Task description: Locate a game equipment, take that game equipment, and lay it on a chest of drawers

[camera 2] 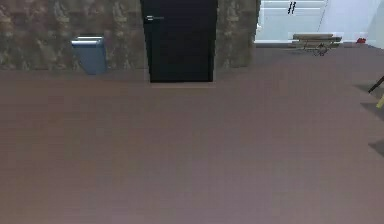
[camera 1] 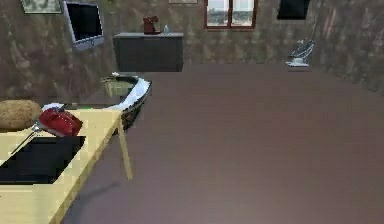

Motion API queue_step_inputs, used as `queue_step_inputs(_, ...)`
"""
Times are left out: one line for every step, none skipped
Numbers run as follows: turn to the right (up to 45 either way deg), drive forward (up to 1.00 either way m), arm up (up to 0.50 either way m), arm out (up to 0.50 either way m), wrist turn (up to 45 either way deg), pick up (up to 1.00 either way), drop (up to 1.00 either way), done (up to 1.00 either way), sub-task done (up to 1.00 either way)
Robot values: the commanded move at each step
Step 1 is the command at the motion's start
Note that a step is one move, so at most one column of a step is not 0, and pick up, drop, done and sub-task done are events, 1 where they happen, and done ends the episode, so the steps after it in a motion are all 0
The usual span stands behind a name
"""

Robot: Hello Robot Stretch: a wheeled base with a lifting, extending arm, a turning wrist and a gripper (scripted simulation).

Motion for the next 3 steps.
queue_step_inputs(-45.0, 0.00, 0.00, 0.00, 0.0, 0.00, 0.00, 0.00, 0.00)
queue_step_inputs(-45.0, 0.00, 0.00, 0.00, 0.0, 0.00, 0.00, 0.00, 0.00)
queue_step_inputs(-36.0, 0.00, 0.00, 0.00, 0.0, 0.00, 0.00, 0.00, 0.00)
